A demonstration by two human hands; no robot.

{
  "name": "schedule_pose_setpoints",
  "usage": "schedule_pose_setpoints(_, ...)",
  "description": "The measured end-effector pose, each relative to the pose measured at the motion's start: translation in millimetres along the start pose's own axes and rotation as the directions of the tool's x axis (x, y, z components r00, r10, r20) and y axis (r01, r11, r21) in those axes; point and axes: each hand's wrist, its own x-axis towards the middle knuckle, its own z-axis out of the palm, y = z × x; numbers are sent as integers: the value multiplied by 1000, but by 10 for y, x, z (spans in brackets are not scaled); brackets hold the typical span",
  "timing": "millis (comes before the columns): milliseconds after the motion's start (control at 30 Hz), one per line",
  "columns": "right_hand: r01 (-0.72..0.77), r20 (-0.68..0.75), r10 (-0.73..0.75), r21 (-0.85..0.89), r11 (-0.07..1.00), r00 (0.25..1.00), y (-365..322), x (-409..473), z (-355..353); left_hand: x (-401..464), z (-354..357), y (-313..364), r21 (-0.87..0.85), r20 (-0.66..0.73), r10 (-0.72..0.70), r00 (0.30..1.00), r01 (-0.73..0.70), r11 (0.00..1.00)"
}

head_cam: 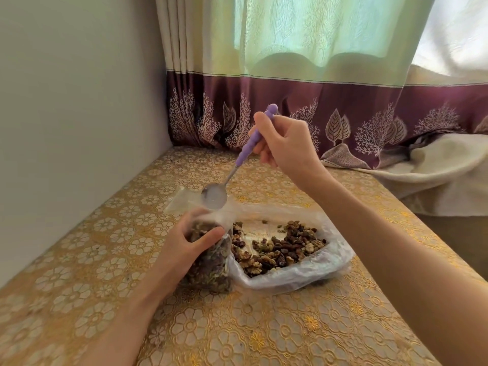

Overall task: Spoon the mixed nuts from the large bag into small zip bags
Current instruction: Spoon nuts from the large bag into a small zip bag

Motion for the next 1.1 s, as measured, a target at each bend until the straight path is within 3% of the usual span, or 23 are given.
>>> schedule_pose_setpoints(133,-37,-104,45,77,996,994,41,-7,-147,0,10,-4,35,-14,4,1000,-4,999)
schedule_pose_setpoints(300,-220,-244,259,177,959,935,312,-64,-465,2,8,-10,53,-23,11,1000,-10,999)
schedule_pose_setpoints(467,-476,-264,476,66,877,839,771,-275,-758,-6,18,-25,34,-23,9,1000,-8,999)
schedule_pose_setpoints(600,-555,-292,533,6,832,794,994,-385,-907,8,25,-36,34,-23,14,1000,-13,999)
schedule_pose_setpoints(933,-693,-94,687,-55,719,720,1037,-354,-981,8,22,-35,49,-25,14,1000,-13,999)
schedule_pose_setpoints(1100,-691,-78,687,-100,716,723,992,-332,-955,11,26,-40,71,-23,26,999,-24,997)
